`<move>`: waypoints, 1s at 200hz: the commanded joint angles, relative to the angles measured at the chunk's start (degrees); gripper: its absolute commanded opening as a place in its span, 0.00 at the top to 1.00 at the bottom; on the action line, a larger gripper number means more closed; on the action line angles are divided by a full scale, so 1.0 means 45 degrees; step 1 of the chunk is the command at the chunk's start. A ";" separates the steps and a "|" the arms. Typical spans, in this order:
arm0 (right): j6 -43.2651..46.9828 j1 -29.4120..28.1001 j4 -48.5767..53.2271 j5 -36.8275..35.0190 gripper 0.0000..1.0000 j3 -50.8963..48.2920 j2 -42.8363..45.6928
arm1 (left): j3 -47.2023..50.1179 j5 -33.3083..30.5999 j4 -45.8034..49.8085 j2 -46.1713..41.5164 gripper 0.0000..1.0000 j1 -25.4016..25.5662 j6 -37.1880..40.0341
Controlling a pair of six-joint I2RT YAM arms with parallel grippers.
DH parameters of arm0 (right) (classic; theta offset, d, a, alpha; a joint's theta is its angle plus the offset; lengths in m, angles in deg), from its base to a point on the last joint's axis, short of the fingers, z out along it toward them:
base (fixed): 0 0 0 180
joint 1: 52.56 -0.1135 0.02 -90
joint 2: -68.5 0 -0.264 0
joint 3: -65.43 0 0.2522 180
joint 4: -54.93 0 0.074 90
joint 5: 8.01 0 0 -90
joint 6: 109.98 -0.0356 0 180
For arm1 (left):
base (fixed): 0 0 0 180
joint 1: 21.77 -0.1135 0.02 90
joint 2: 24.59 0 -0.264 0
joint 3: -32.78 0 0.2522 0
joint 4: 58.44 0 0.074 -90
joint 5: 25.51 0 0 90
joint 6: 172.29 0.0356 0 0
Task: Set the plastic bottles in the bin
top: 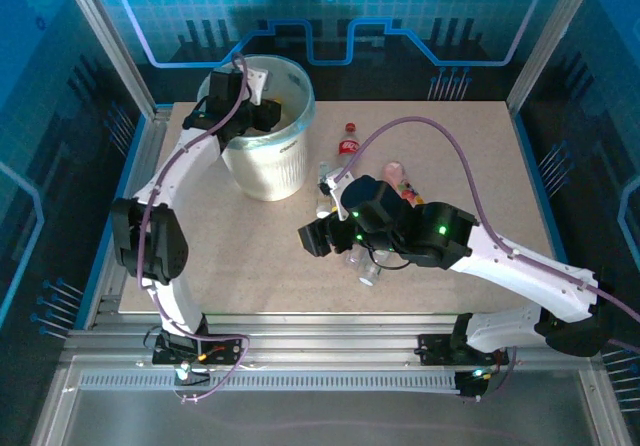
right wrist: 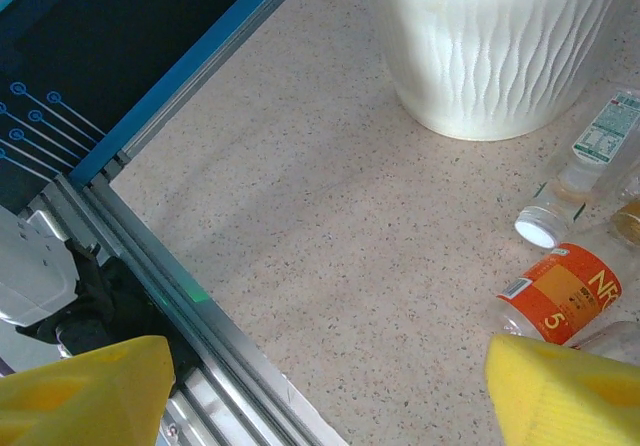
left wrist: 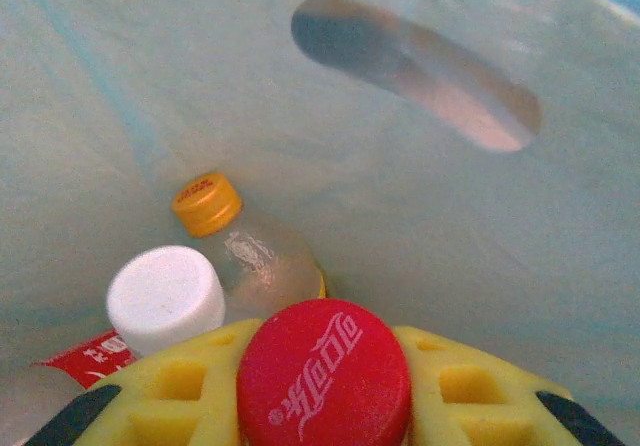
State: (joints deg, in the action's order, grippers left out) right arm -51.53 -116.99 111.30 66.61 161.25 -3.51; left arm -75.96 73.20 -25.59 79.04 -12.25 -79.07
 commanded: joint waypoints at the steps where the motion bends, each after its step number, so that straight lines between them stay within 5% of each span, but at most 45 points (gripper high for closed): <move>1: -0.0235 0.0131 0.0199 -0.0001 0.18 -0.0115 0.0010 | 0.0056 0.0366 0.0898 0.0458 1.00 0.0062 0.0042; 18: -0.0235 0.0137 0.0241 -0.0020 0.18 -0.0134 0.0008 | -0.0183 0.0397 0.1135 0.0723 1.00 0.0072 0.0028; 50: -0.0237 0.0171 0.0365 -0.0002 0.18 -0.0066 0.0026 | -0.1214 0.0848 0.1606 0.0766 0.85 0.0072 -0.0399; 79: -0.0225 0.0193 0.0452 -0.0051 0.18 -0.0015 0.0186 | -0.2448 0.0958 0.2014 0.0153 0.53 0.0052 -0.0692; 101: -0.0219 0.0214 0.0512 -0.0233 0.18 -0.0051 0.0356 | -0.2930 0.0758 0.1928 -0.0820 0.38 0.0053 -0.0870; 152: 0.0009 0.0438 0.0647 -0.0685 0.18 -0.0191 0.0762 | -0.2137 0.0860 0.1217 -0.3822 0.34 0.0177 -0.1538; 200: -0.0385 0.1684 0.1692 -0.0778 0.19 -0.0210 0.0696 | 0.1442 0.0649 0.0955 -0.7347 0.37 0.0983 -0.1286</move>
State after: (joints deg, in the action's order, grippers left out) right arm -51.97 -112.75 114.96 64.42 160.88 -0.63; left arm -77.49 75.54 -21.59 50.94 -9.78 -84.99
